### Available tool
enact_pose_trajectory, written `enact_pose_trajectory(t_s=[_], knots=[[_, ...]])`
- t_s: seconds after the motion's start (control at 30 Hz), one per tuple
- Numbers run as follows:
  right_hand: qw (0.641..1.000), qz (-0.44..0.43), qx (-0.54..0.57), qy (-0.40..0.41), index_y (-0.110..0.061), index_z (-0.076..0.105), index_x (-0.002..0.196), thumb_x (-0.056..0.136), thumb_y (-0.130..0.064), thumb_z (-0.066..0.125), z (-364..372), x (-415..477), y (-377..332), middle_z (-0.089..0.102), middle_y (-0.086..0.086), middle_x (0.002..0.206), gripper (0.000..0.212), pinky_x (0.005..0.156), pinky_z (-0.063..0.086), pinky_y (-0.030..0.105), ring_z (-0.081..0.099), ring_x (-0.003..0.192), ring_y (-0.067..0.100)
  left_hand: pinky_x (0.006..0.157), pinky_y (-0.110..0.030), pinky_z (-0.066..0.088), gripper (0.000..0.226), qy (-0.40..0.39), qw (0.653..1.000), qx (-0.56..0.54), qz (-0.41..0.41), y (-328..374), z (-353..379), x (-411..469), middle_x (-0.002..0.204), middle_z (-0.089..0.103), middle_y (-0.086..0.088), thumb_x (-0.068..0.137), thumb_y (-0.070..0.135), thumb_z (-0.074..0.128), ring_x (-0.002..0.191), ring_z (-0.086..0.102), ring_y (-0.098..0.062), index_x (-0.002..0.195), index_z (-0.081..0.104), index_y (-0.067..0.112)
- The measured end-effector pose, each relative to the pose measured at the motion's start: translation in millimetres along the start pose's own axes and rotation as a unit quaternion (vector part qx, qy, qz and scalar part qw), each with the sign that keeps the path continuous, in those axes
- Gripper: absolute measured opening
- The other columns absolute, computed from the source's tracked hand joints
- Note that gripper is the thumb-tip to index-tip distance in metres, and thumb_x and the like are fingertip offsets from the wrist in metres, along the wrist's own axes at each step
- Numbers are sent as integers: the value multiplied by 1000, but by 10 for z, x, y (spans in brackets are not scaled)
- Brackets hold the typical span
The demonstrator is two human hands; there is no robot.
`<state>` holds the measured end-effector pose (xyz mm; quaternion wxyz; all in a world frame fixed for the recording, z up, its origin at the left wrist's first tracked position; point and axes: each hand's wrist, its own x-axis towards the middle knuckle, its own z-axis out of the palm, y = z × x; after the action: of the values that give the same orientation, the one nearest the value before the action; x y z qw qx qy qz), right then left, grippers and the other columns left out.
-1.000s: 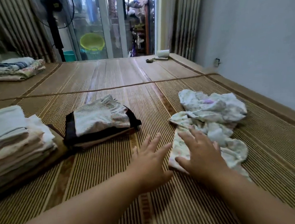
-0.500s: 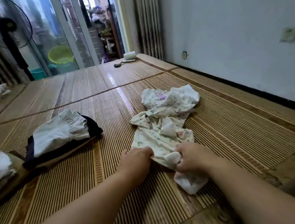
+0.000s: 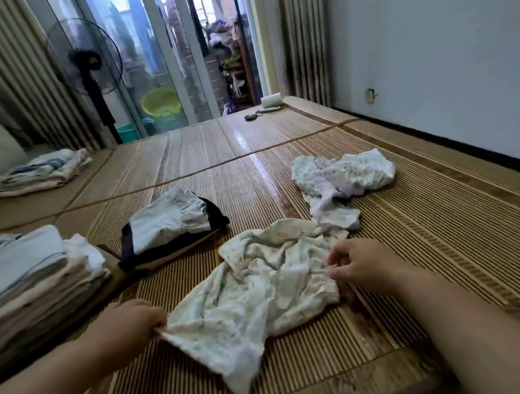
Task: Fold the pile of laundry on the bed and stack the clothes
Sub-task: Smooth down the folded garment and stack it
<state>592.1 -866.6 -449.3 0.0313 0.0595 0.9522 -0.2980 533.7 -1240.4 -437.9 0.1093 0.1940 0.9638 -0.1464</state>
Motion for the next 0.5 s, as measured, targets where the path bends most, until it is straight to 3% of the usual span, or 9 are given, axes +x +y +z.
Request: enact_pose_trajectory(t_s=[0.1, 0.2, 0.27, 0.33, 0.4, 0.5], knots=[[998, 16, -2, -68, -27, 59, 129, 84, -24, 71, 110, -29, -77, 64, -6, 119, 47, 87, 47, 23, 59, 102, 10, 99, -37, 38, 20, -52, 997, -12, -54, -57, 47, -83, 116, 57, 22, 93, 35, 50, 118, 51, -6, 107, 59, 46], [995, -4, -52, -81, -31, 52, 136, 84, -27, 71, 187, -16, -149, 58, -4, 132, 55, 96, 44, 27, 55, 116, 14, 90, -27, 48, 41, 62, 992, -97, -56, 249, -16, 5, 132, 55, 14, 91, 23, 58, 114, 56, -8, 128, 53, 42], [995, -14, -59, -78, -35, 47, 139, 84, -30, 71, 242, 18, -166, 52, -3, 139, 61, 103, 42, 32, 50, 125, 17, 89, -24, 49, 38, 144, 974, -175, -17, 596, -119, 13, 133, 55, 12, 95, 18, 52, 111, 55, -6, 127, 56, 39], [991, -26, -105, -76, -40, 51, 134, 85, -37, 68, 318, 57, -160, 51, -1, 137, 52, 106, 41, 36, 47, 126, 21, 92, -22, 44, 29, 161, 962, -212, 60, 991, -205, 13, 132, 55, 13, 97, 33, 50, 113, 52, -4, 125, 56, 38], [987, -30, -146, -53, -39, 62, 121, 89, -39, 61, 391, 109, -138, 52, 2, 129, 32, 103, 43, 40, 48, 119, 22, 93, -24, 41, 38, 158, 961, -183, 131, 1367, -240, 53, 132, 54, 12, 94, 50, 49, 115, 50, -6, 130, 51, 37], [990, -53, -131, -19, -30, 69, 91, 90, -35, 55, 409, 143, -166, 57, 2, 115, 15, 97, 44, 43, 48, 109, 21, 95, -35, 42, 61, 123, 977, -144, 98, 1826, -197, 175, 126, 57, 5, 82, 67, 54, 112, 53, -16, 131, 45, 31]])
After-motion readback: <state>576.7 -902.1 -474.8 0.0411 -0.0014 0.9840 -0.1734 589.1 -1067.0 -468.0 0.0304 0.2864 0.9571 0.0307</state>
